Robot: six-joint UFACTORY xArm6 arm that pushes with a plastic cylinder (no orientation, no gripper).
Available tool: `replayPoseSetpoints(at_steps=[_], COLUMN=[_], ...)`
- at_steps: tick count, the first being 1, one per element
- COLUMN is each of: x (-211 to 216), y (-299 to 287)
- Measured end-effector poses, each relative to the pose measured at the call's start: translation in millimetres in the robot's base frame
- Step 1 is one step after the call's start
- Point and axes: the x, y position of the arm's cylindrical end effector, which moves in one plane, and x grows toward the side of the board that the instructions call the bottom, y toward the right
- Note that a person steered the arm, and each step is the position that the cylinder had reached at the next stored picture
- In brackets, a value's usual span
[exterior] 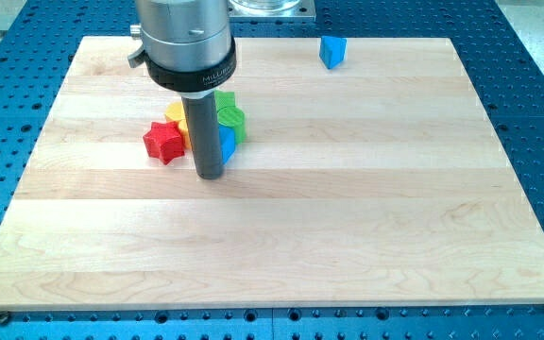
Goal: Put the triangle on the left side of the hexagon
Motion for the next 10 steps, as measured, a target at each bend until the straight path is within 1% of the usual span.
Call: replayPoseSetpoints(at_steps=[1,2,3,4,5,6,7,8,9,10], x=[-4,-76,-161,-217,-235,-241,-238,-236,-229,-195], y=[73,198,267,265,226,181,104,51,-18,-70])
